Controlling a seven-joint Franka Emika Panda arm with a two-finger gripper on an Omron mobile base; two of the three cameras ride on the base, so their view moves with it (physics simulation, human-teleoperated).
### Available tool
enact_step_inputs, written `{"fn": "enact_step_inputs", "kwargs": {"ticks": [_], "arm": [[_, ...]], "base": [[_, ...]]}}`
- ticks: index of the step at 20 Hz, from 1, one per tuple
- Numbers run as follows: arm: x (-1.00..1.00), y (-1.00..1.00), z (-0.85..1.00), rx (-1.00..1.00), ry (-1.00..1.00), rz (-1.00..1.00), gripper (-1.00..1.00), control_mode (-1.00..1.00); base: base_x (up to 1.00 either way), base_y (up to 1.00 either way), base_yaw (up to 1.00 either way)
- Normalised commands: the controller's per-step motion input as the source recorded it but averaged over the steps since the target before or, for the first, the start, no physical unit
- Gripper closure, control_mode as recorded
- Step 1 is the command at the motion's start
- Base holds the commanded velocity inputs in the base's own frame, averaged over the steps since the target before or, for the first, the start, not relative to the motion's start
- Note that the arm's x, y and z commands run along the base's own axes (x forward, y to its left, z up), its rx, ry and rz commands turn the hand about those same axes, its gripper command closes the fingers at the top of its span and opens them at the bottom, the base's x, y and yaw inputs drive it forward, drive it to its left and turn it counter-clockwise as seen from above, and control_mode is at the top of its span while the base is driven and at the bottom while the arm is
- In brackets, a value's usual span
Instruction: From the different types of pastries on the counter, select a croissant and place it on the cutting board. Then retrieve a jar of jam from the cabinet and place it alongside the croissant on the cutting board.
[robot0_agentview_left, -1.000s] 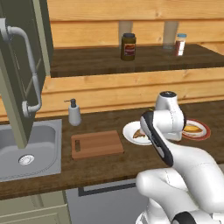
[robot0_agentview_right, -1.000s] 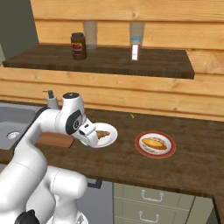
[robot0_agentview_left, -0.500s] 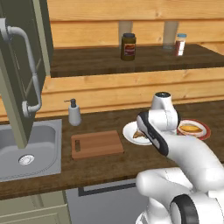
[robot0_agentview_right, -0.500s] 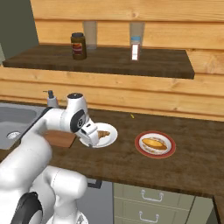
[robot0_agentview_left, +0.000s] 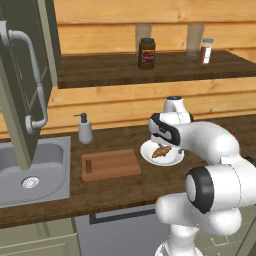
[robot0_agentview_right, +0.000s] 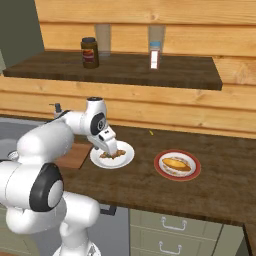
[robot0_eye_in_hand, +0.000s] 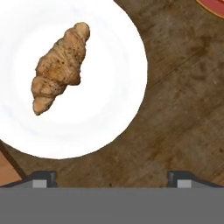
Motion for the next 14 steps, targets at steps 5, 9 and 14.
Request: {"fn": "enact_step_inputs", "kwargs": {"ticks": [5,9,14], "arm": [[0.33,0.02,-0.26,0.0,0.05,-0.07,-1.0,-1.0],[0.27,0.02,-0.39,0.0,0.02,-0.06,-1.0,-1.0],[0.31,0.0,-0.21,0.0,0.0,-0.03,-1.0,-1.0]], "base": [[0.0,0.0,0.0],[0.0,0.0,0.0],[0.0,0.0,0.0]]}}
